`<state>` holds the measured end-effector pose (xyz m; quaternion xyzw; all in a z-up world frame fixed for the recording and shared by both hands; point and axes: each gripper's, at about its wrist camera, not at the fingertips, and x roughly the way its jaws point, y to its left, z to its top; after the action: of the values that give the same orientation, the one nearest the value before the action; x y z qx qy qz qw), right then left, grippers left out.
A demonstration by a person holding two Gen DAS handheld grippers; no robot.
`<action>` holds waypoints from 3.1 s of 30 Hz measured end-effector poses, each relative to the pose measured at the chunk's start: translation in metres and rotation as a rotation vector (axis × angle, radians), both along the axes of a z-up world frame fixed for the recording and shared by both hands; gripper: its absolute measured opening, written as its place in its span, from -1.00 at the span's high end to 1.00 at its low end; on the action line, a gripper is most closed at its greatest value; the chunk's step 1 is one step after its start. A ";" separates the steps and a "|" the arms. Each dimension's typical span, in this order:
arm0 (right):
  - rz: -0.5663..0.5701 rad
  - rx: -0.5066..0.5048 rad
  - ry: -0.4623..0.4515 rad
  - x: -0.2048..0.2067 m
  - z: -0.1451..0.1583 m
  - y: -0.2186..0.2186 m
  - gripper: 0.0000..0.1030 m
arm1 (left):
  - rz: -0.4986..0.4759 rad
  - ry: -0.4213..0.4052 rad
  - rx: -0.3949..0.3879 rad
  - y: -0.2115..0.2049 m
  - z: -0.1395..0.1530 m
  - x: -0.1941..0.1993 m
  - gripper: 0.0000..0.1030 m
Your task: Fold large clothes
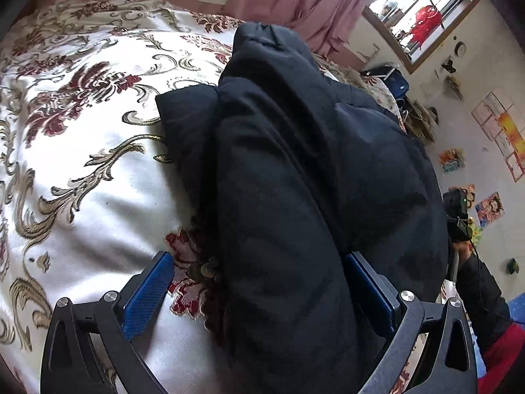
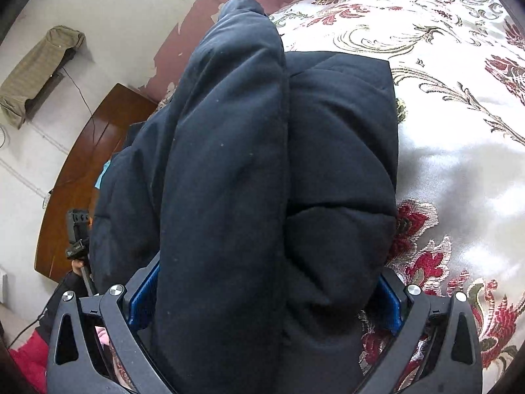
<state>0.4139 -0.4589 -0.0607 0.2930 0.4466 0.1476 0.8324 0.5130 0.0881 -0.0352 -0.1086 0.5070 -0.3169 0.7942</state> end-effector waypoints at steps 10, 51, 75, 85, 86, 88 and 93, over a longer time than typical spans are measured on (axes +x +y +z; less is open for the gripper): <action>-0.001 -0.004 0.079 0.001 0.015 -0.007 -0.31 | 0.004 0.082 -0.090 -0.008 0.009 0.000 -0.15; -0.144 -0.262 0.025 -0.144 0.086 0.042 0.16 | 0.211 -0.021 -0.031 0.004 0.042 -0.152 0.52; -0.300 -0.551 -0.275 -0.205 0.151 0.080 -0.96 | 0.344 -0.407 0.217 -0.033 0.113 -0.219 -1.00; -0.323 -0.602 -0.470 -0.243 0.172 0.133 -0.97 | 0.342 -0.604 0.196 -0.077 0.141 -0.279 -1.00; -0.327 -0.604 -0.480 -0.245 0.172 0.136 -0.97 | 0.339 -0.620 0.192 -0.080 0.145 -0.285 -1.00; -0.338 -0.612 -0.505 -0.254 0.176 0.141 -0.97 | 0.349 -0.649 0.193 -0.086 0.151 -0.295 -1.00; -0.368 -0.644 -0.561 -0.269 0.183 0.150 -0.97 | 0.383 -0.718 0.210 -0.097 0.165 -0.316 -1.00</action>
<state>0.1450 -0.3090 0.1225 0.0427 0.1680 -0.0753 0.9820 0.1972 -0.0085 0.1293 -0.0020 0.1982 -0.1281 0.9717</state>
